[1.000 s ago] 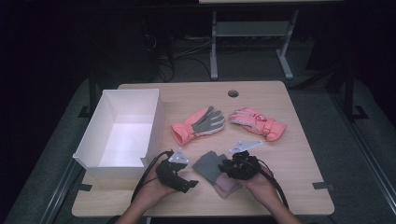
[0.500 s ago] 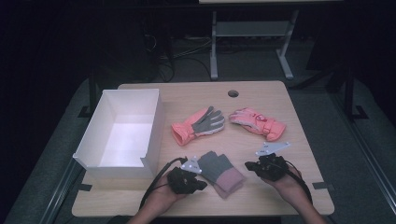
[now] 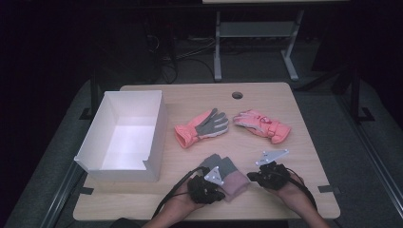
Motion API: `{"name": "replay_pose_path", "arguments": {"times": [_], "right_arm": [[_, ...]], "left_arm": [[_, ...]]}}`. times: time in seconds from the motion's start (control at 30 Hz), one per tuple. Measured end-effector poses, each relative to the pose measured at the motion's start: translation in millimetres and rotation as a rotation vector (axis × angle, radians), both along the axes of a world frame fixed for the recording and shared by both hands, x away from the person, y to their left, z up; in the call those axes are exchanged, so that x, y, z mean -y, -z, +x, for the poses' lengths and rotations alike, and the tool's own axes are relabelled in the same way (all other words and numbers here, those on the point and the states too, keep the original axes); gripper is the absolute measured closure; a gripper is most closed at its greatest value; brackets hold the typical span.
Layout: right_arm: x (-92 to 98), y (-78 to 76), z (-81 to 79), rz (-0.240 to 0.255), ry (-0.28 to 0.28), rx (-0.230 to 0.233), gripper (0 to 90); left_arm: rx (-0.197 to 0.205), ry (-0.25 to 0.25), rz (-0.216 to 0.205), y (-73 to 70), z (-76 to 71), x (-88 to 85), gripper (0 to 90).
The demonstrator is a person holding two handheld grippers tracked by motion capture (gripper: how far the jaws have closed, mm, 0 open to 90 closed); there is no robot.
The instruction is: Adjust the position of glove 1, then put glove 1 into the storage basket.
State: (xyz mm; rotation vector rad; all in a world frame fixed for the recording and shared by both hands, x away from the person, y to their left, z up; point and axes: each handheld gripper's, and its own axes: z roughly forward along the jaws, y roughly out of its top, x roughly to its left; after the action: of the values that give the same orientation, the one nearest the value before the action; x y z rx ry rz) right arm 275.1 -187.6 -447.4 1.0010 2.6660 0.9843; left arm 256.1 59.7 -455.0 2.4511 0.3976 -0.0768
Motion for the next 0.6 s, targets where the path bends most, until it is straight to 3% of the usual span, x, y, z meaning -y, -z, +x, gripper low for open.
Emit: {"name": "replay_pose_path", "arguments": {"times": [0.33,0.43,0.5,0.53,0.57,0.6], "right_arm": [[-7.8,0.3,-10.2,0.02,-0.08,-0.031,90.0],[-5.4,-0.4,-8.4,0.024,-0.075,-0.024,90.0],[-1.1,-1.6,-5.3,0.028,-0.056,-0.014,90.0],[1.2,-0.4,-3.0,0.024,-0.043,-0.022,90.0],[1.7,1.0,-2.2,0.016,-0.041,-0.028,90.0],[1.7,2.9,-1.3,0.009,-0.044,-0.027,90.0]], "left_arm": [[-0.01,-0.013,0.001,2.2,-1.4,1.0,89.7],[-0.021,-0.017,-0.001,-0.7,-0.8,-4.3,89.7],[-0.027,-0.044,-0.005,-5.0,0.2,-14.1,89.7],[-0.024,-0.095,-0.004,-8.6,4.7,-27.5,89.7],[-0.024,-0.095,-0.004,-8.6,4.7,-27.5,89.7],[-0.012,-0.147,-0.002,-11.4,13.3,-41.5,89.7]]}}
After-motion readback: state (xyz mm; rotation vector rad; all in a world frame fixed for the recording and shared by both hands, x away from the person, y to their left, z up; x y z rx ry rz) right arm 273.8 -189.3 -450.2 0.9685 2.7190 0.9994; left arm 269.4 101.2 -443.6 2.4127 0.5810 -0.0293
